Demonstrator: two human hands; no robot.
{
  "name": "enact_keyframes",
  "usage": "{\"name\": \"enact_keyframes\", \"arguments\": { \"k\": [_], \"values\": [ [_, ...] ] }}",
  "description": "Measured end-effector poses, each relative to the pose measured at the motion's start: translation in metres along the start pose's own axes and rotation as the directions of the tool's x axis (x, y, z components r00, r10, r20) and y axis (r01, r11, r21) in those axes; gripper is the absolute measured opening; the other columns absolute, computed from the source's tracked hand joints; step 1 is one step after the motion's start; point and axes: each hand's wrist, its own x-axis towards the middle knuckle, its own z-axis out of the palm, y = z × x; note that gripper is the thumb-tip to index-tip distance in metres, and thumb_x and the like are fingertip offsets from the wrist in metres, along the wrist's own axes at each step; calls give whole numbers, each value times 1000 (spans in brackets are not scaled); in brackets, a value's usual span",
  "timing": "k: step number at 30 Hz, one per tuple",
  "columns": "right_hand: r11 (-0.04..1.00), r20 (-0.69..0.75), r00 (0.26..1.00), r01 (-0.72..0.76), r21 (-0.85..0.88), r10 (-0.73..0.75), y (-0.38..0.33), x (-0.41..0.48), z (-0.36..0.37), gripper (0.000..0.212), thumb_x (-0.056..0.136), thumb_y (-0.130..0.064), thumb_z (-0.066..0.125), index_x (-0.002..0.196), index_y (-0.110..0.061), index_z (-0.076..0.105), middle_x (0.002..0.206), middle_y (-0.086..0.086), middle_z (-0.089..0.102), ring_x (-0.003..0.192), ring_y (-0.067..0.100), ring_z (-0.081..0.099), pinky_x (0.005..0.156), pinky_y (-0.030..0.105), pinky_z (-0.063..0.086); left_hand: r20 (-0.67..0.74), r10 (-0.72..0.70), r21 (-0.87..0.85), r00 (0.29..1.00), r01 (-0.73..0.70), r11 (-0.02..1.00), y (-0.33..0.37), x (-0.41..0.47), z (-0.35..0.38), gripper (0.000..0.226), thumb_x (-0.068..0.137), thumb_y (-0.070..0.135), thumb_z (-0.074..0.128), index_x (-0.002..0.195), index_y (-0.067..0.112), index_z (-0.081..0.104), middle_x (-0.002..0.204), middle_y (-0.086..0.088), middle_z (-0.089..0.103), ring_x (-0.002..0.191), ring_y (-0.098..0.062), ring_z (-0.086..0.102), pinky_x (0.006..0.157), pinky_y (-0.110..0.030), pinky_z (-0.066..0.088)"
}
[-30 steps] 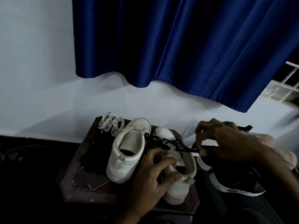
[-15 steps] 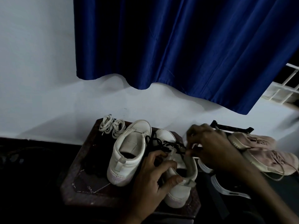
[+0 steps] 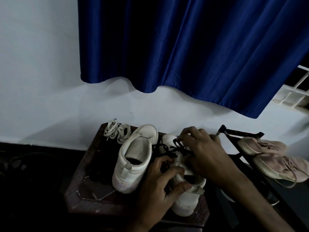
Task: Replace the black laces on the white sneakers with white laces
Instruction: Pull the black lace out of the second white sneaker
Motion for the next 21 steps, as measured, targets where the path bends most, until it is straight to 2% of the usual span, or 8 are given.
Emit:
{"name": "enact_keyframes", "arguments": {
  "k": [3,5,7,9,11,13,16,21],
  "values": [
    [1000,-69,998,17,12,-16,-2,-3,4,72,81,-24,65,141,-34,26,137,-10,38,120,14,43,98,42,34,3,7,16,1000,-7,1000,0,1,0,30,88,60,59,105,36,63,125,9,46,122,-11,48,97,-19,40],
    [997,-128,989,72,-40,-76,-2,-5,6,70,76,-31,61,139,-35,29,126,-7,48,107,16,54,89,44,42,2,0,24,1000,0,1000,1,3,-1,30,88,62,58,104,37,62,124,10,45,122,-10,48,97,-20,40],
    [987,-138,980,128,-96,-141,3,-5,9,61,75,-38,62,133,-37,44,110,-8,59,92,14,61,80,41,47,-2,-1,22,1000,1,1000,1,2,-2,30,88,63,57,104,37,62,124,11,45,122,-11,48,96,-19,40],
    [983,-134,975,171,-60,-178,17,-6,11,38,76,-32,69,113,-38,62,92,-12,64,80,14,63,74,37,46,6,0,16,1000,0,1000,2,1,-2,30,88,63,58,103,37,62,122,11,45,119,-11,49,94,-17,40],
    [994,-124,987,108,22,-104,32,-5,9,22,80,-23,60,96,-37,68,85,-11,63,80,16,63,73,33,38,11,1,16,1000,-1,1000,3,0,-2,30,88,63,58,103,37,62,121,11,44,118,-11,49,92,-14,38],
    [1000,-78,997,9,-10,-10,36,-4,8,20,87,-23,58,99,-35,68,99,-7,60,96,18,57,82,37,38,9,-4,23,1000,4,1000,2,0,-2,30,88,63,58,102,37,62,122,12,44,118,-10,49,92,-13,37],
    [999,-101,994,34,-34,-37,22,-9,12,18,81,-42,68,98,-36,69,123,-7,48,110,15,44,91,48,40,6,-11,27,1000,11,1000,2,0,-2,30,88,63,58,105,39,62,123,13,43,120,-9,48,94,-14,38],
    [997,-87,995,-53,-61,48,5,-4,29,23,75,-38,71,96,-28,70,121,-7,53,111,17,47,95,58,40,15,-11,9,1000,11,1000,4,3,-3,32,88,63,57,111,42,61,124,12,44,123,-12,48,97,-18,39]
  ]
}}
